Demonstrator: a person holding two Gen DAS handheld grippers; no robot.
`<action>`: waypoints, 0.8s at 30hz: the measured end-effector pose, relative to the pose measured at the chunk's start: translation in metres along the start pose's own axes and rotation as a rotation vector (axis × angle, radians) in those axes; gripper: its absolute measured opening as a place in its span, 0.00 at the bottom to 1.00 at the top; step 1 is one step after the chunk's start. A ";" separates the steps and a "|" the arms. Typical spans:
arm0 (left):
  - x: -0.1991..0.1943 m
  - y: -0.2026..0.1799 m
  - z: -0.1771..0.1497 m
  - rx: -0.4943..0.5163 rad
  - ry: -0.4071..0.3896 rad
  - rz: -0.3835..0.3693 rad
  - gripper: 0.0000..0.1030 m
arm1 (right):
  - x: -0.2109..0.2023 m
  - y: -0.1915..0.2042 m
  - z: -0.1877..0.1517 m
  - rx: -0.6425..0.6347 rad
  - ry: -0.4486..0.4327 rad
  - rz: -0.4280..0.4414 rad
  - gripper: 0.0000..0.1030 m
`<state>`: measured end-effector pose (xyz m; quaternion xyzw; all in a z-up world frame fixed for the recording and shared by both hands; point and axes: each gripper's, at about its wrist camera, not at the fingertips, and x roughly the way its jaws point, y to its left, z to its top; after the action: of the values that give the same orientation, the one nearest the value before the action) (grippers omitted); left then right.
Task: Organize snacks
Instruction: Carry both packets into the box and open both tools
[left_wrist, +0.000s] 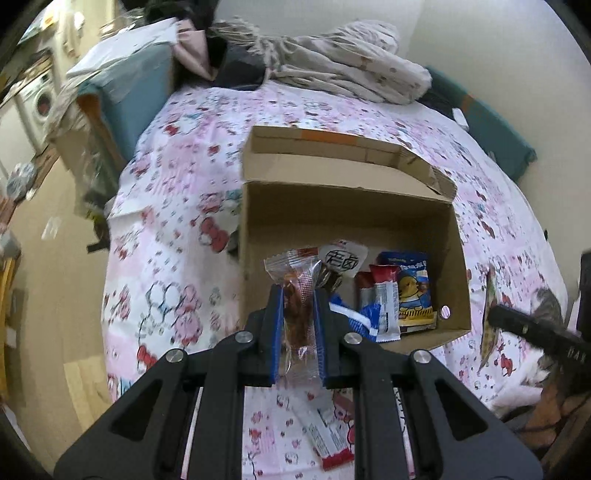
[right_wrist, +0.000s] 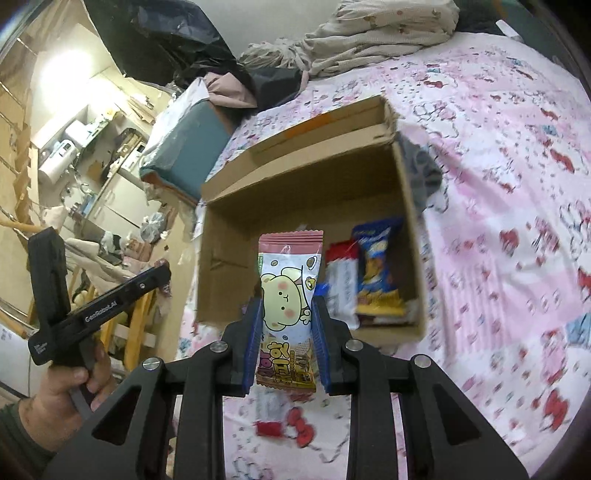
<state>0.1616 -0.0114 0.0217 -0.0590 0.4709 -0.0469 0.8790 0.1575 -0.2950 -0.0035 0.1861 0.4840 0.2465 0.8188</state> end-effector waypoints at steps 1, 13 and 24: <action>0.006 -0.002 0.001 0.010 -0.002 -0.011 0.12 | 0.002 -0.006 0.005 -0.001 0.004 -0.013 0.27; 0.054 0.001 -0.005 -0.030 0.076 -0.057 0.13 | 0.055 -0.031 0.025 0.000 0.082 -0.104 0.27; 0.063 0.004 -0.008 -0.038 0.103 -0.053 0.15 | 0.081 -0.025 0.013 -0.043 0.155 -0.134 0.27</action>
<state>0.1893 -0.0165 -0.0352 -0.0858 0.5148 -0.0640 0.8506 0.2077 -0.2685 -0.0676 0.1163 0.5518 0.2152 0.7973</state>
